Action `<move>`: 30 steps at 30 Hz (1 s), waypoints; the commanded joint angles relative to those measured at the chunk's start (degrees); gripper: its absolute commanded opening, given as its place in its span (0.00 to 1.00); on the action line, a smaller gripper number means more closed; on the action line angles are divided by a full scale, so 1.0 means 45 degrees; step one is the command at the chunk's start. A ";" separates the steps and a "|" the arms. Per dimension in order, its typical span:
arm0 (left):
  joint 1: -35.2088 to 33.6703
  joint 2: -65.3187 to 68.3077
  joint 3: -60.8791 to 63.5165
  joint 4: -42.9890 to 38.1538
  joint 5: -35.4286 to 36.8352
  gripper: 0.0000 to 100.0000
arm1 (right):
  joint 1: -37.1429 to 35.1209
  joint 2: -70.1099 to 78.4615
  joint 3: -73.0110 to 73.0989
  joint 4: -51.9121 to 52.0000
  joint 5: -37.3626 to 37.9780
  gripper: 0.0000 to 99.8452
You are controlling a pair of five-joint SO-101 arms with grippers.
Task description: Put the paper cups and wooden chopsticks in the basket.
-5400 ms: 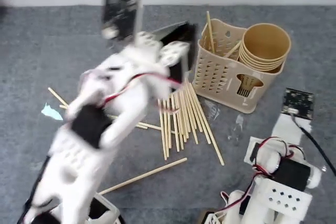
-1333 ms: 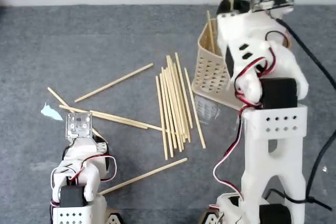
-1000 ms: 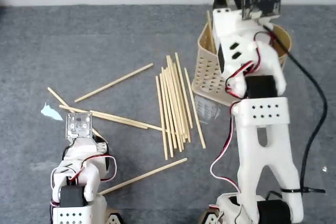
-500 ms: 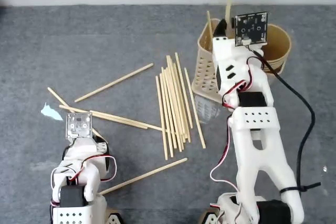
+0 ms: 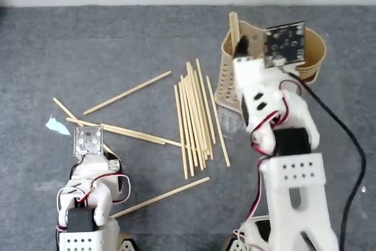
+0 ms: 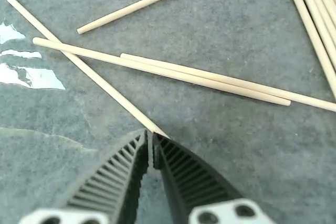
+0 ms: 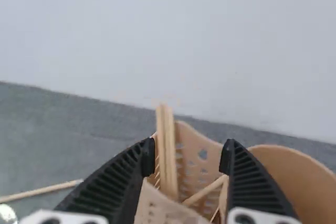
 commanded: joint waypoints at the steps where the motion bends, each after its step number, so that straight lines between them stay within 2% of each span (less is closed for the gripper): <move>1: 0.0039 0.0039 -0.0107 -0.0274 -0.0098 0.02 | -0.0830 -0.0772 -0.1153 0.2979 0.0039 0.22; 6: 0.0039 0.0039 -0.0107 -0.0274 -0.0098 0.02 | -0.1827 -0.0752 -0.1309 0.5597 0.0020 0.22; 15: 0.0039 0.0039 -0.0107 -0.0274 -0.0098 0.02 | -0.3233 0.0674 -0.1153 0.7726 0.0020 0.22; 23: 0.0020 0.0039 -0.0107 -0.0254 -0.0098 0.02 | -0.3389 0.4386 -0.1680 0.7668 0.0020 0.22; 30: 0.0039 0.0039 -0.0107 -0.0254 -0.0098 0.02 | -0.3370 0.7902 -0.3810 0.7648 -0.0020 0.22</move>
